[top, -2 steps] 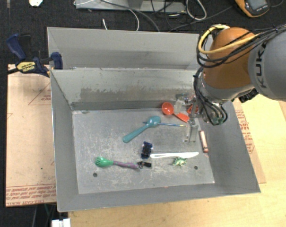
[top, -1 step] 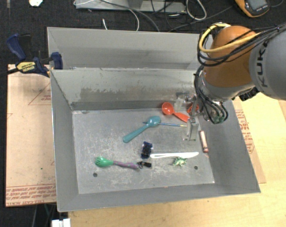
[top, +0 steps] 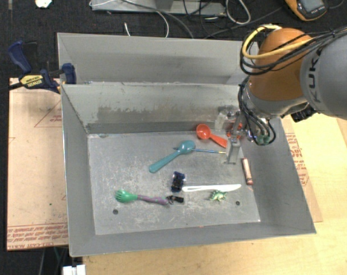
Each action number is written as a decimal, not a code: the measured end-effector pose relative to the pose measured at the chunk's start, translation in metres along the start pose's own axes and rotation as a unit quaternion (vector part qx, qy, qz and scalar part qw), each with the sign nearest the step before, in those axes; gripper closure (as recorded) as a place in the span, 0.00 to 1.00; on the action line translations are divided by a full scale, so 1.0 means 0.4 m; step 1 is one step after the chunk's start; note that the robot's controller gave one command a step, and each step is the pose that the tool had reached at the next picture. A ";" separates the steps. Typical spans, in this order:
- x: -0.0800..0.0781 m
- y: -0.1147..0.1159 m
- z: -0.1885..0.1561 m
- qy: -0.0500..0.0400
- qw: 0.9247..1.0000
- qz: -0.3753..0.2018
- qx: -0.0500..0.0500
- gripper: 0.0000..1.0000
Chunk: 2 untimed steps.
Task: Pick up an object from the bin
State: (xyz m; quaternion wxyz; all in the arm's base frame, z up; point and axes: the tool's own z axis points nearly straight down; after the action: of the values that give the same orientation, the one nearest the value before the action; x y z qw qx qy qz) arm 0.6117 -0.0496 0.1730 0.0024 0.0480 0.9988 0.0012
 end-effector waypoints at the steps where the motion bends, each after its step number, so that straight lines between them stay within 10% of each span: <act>1: -0.070 -0.064 0.148 0.001 1.000 -0.016 0.001 0.00; 2: -0.079 0.034 0.202 -0.004 0.999 0.032 -0.001 0.00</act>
Offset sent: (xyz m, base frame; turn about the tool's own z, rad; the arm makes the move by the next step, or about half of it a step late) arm 0.0325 0.0074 -0.0794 0.0675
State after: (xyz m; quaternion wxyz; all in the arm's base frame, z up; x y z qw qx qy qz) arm 0.6449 -0.0390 0.0924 0.0064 0.0798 0.9968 0.0021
